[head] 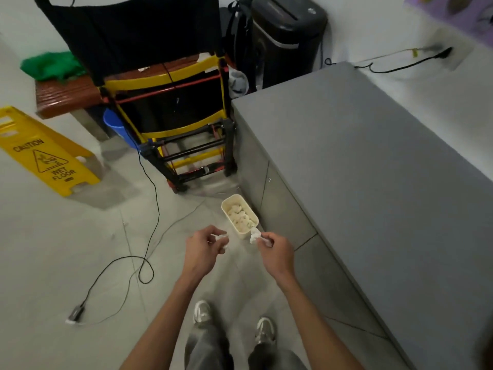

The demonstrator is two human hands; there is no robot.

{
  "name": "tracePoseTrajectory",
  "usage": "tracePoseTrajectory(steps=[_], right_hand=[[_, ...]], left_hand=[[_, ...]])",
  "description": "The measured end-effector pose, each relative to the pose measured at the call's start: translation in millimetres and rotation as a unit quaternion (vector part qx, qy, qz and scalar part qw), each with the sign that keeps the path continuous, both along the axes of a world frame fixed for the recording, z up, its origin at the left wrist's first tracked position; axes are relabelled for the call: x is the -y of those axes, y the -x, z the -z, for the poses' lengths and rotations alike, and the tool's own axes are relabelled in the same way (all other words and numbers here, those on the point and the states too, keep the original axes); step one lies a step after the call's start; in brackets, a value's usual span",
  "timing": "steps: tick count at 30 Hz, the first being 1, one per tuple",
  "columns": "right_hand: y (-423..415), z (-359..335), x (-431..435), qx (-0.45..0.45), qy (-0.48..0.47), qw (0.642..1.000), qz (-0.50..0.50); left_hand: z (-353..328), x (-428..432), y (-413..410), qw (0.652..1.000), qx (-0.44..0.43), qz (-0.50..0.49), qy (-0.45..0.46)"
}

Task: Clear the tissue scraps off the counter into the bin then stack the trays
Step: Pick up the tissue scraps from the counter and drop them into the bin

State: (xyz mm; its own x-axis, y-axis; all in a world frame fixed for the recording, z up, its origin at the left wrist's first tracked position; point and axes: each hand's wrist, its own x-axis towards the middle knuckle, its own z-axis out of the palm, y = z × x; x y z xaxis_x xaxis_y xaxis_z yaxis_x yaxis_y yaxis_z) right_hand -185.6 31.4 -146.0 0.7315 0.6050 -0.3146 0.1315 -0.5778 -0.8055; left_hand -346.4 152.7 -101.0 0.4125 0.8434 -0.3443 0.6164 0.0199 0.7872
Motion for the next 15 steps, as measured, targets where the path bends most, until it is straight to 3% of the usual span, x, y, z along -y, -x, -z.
tracePoseTrajectory(steps=[8,15], right_hand=[[-16.1,139.9,-118.7,-0.046,0.075,0.991,0.101],[-33.8,286.5,-205.4,-0.041,0.166,0.979,0.112]], left_hand=[[146.8,-149.9,-55.5,0.987,-0.106,0.102,0.058],[307.7,-253.9,-98.4,0.969,-0.151,0.181,0.078]])
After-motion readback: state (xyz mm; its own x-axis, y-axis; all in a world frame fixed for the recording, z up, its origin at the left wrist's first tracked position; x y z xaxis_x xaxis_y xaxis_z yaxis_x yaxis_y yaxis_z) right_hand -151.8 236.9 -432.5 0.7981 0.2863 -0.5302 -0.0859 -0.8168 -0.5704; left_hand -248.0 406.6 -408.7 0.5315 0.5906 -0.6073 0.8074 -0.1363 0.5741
